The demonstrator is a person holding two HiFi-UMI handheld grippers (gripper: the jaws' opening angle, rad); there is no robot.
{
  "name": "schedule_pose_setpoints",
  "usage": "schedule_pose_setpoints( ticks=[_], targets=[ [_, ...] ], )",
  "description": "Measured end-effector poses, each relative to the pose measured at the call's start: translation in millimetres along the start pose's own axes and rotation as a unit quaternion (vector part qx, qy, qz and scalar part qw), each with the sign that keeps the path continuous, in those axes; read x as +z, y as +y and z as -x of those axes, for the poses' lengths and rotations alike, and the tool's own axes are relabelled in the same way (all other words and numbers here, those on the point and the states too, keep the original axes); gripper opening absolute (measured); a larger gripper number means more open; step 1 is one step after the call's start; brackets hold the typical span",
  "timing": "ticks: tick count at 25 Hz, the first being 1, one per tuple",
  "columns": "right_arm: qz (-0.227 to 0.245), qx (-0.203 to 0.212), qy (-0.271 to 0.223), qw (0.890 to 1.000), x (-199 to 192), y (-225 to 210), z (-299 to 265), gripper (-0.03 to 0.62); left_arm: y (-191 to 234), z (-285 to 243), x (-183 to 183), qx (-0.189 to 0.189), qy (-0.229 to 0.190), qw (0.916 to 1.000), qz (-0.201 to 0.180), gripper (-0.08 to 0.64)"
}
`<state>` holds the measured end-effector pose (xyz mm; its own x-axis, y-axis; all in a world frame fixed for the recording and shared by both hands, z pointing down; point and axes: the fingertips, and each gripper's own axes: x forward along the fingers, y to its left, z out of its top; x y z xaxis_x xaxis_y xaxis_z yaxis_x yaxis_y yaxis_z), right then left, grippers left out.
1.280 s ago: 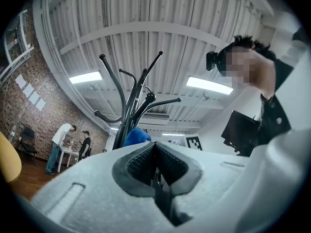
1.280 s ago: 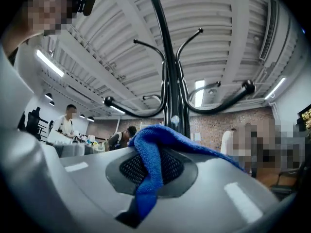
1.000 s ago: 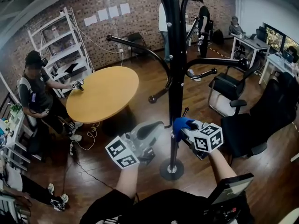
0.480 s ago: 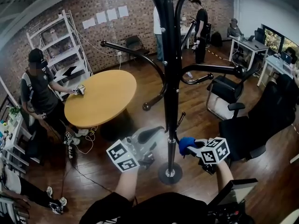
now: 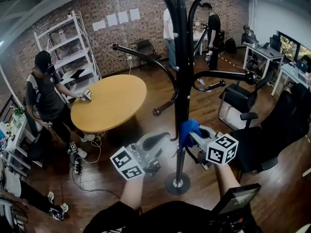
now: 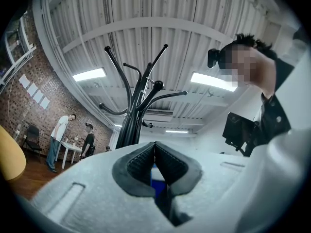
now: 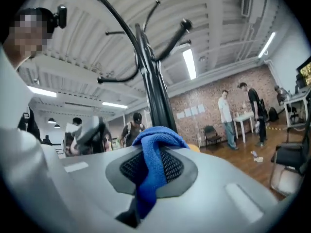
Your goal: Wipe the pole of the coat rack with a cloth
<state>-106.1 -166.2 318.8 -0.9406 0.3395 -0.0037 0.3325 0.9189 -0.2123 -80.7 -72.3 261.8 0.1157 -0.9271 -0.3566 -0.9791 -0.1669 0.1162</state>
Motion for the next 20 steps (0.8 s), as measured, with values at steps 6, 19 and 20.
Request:
schedule_pose_setpoints(
  ticks=[6,19,20],
  targets=[
    [0.080,0.011,-0.190,0.978,174,47,18,0.021,-5,-5,8,-0.007,-0.009,0.9999,-0.010,0.000],
    [0.206,0.005,-0.340,0.918,272,127,134,0.023,6,-8,17,-0.010,-0.019,0.9997,-0.013,0.000],
    [0.202,0.002,-0.342,0.918,271,122,129,0.023,5,-9,17,-0.011,-0.019,0.9997,-0.013,0.000]
  ],
)
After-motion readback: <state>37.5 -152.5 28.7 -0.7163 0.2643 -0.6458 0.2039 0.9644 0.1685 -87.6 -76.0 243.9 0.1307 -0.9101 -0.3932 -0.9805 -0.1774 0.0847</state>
